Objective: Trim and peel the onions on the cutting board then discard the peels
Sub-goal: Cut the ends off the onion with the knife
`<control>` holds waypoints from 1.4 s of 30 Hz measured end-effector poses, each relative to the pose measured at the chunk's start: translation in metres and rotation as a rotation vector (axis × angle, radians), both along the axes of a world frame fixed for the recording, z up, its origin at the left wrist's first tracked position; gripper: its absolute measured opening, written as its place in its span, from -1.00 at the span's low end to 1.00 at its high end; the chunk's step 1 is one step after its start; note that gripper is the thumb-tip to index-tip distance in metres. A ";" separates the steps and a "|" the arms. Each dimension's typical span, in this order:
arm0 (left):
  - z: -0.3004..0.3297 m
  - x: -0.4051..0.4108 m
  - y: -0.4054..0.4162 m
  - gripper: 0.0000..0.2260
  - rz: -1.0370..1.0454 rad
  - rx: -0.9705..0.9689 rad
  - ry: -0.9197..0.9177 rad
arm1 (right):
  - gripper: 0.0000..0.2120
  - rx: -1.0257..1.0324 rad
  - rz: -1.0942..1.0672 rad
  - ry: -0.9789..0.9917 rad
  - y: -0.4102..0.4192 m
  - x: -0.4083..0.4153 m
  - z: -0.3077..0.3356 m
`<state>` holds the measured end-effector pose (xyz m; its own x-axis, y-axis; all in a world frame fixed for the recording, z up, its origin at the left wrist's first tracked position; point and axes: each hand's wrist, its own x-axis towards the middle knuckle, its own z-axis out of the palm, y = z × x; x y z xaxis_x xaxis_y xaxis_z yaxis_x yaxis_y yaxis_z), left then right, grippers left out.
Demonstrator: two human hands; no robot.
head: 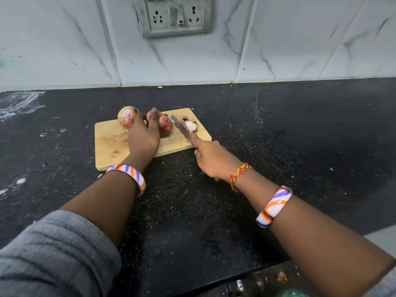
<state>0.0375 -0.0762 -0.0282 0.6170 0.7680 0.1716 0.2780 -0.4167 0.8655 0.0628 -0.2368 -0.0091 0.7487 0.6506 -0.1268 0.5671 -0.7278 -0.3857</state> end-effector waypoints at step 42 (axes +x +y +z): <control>0.009 -0.008 0.012 -0.34 -0.653 -0.048 -0.069 | -0.83 0.772 -0.215 0.697 0.032 0.022 0.021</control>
<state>0.0294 -0.0646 -0.0196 0.9475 0.2473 0.2024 -0.0759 -0.4410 0.8943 0.0846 -0.2043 0.0117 0.7790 0.6003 -0.1813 -0.0687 -0.2057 -0.9762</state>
